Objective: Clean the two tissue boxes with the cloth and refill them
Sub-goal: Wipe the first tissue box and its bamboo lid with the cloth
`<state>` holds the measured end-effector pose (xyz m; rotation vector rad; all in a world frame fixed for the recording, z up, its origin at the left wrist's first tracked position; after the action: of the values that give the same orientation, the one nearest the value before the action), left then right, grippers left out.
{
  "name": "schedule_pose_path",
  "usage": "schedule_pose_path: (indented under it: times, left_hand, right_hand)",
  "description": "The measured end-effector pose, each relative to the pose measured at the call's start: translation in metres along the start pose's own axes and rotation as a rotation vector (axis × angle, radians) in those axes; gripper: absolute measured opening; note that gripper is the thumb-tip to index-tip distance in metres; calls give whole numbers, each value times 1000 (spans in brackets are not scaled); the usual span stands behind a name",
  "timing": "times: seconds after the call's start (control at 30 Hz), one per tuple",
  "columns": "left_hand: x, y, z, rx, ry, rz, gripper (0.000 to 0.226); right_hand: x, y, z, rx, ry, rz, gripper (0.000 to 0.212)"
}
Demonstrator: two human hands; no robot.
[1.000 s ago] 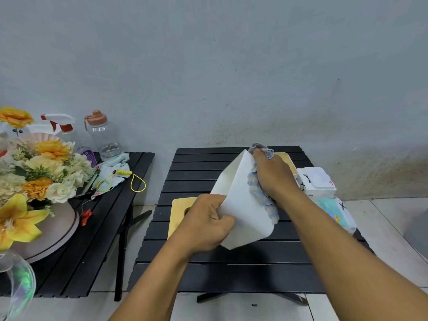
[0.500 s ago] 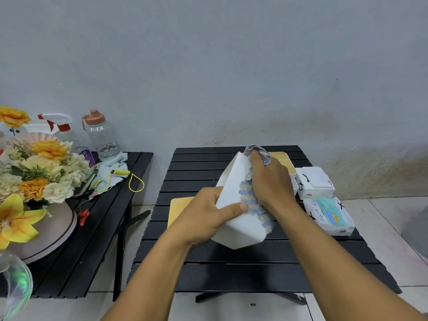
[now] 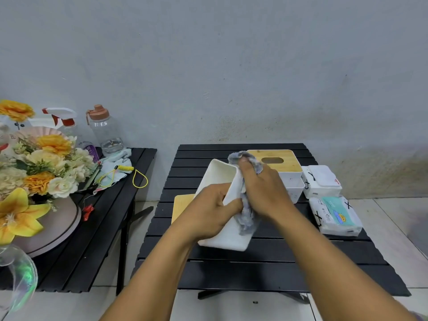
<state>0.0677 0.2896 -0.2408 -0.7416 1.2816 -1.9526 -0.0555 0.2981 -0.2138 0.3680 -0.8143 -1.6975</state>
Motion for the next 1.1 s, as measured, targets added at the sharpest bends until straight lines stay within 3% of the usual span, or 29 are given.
schedule_pose_path:
  times: [0.07, 0.13, 0.23, 0.3, 0.37, 0.47, 0.6, 0.7, 0.87, 0.93, 1.0, 1.1]
  left_hand:
    - [-3, -2, 0, 84, 11, -64, 21]
    - [-4, 0, 3, 59, 22, -77, 22]
    - [-1, 6, 4, -89, 21, -44, 23]
    - [0, 9, 8, -175, -18, -34, 21]
    - [-2, 5, 6, -167, -19, -85, 20]
    - [-5, 4, 1, -113, 21, -126, 38]
    - [-1, 10, 6, -156, -6, -128, 16]
    - [-5, 10, 20, -163, -165, -107, 46]
    - [-4, 17, 17, -213, -102, -51, 35]
    - [-3, 19, 19, -251, -95, -10, 51]
    - [-4, 14, 19, -282, -63, -11, 69]
    - [-6, 3, 20, -282, -32, -20, 83]
  right_hand:
    - [5, -3, 3, 47, 151, -101, 46]
    - [2, 6, 3, 38, 212, -70, 44]
    - [-15, 29, -9, -60, 176, 118, 34]
    - [-25, 40, -18, -139, 147, 234, 44]
    - [-17, 37, -16, -151, 131, 227, 49]
    - [2, 26, -2, -117, 121, 102, 44]
    - [-26, 52, -13, -291, 160, 270, 57]
    - [-52, 57, -31, -424, 123, 353, 66]
    - [-20, 21, -18, -450, 25, 186, 68]
    - [-11, 11, -12, -417, 7, 131, 69]
    - [-22, 22, -19, -433, -6, 225, 73]
    - [-54, 42, -38, -522, 12, 512, 76]
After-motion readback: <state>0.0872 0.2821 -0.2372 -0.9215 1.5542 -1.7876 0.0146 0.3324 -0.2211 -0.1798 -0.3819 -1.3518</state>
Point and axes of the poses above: each hand's wrist, its own x-axis towards the middle knuckle, its own z-axis out of the back of the hand, y = z × x, the point moved 8 cm from there along x, towards the middle knuckle, and after that the axes turned 11 degrees about -x, right-handed, at the moved point
